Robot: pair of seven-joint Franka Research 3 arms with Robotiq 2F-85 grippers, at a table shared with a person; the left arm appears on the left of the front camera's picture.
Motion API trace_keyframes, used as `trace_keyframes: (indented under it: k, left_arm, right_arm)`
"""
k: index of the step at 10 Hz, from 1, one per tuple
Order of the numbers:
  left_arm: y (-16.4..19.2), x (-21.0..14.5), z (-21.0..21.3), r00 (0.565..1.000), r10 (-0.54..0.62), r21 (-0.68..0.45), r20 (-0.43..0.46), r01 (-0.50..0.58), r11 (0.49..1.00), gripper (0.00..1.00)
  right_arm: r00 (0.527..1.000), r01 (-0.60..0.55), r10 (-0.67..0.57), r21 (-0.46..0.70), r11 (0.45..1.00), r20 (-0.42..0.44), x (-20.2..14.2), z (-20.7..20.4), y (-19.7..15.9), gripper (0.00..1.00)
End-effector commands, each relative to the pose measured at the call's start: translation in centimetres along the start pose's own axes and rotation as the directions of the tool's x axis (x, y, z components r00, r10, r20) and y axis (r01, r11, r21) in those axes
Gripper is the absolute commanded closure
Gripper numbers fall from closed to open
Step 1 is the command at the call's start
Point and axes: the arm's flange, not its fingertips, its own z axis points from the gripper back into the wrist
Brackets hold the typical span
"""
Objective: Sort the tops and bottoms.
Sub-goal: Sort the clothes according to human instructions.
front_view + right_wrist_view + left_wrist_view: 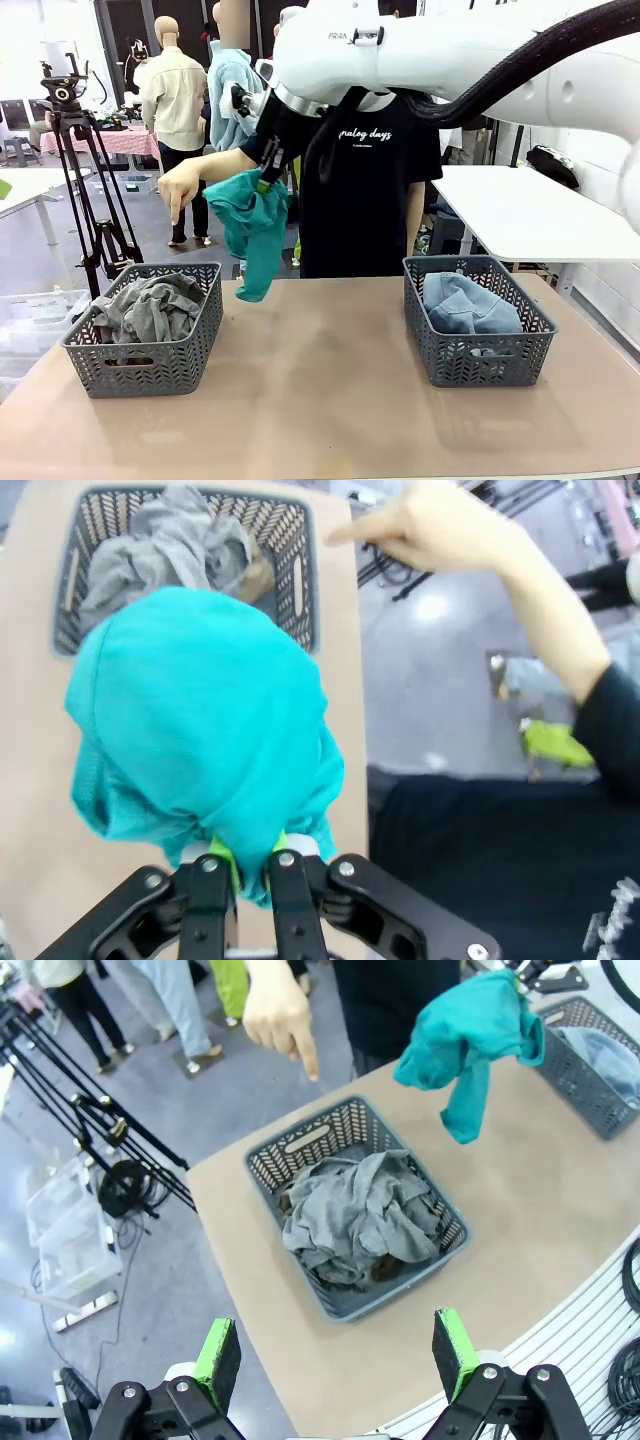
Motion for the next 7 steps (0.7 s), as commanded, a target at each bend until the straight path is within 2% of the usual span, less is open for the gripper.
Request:
trace_keyframes:
  k: [1,4,6,7]
  left_arm:
    - [0.1,0.0,0.2,1.000,0.004,0.002,0.004,-0.004,1.000,0.00]
    - [0.1,0.0,0.2,1.000,0.004,0.002,0.004,-0.004,1.000,0.00]
    - [0.1,0.0,0.2,1.000,0.004,0.002,0.004,-0.004,1.000,0.00]
    - [0.1,0.0,0.2,1.000,0.004,0.002,0.004,-0.004,1.000,0.00]
  right_arm:
    - [0.984,-0.167,0.165,0.016,0.986,0.066,4.4,-1.0,-3.2,1.00]
    - [0.904,-0.368,0.353,0.017,0.930,0.240,11.4,-2.7,-4.8,1.00]
    - [0.851,-0.450,0.425,0.012,0.893,0.308,14.4,-3.9,-5.4,1.00]
    - [0.847,-0.464,0.426,0.051,0.885,0.319,15.0,-5.0,-5.5,1.00]
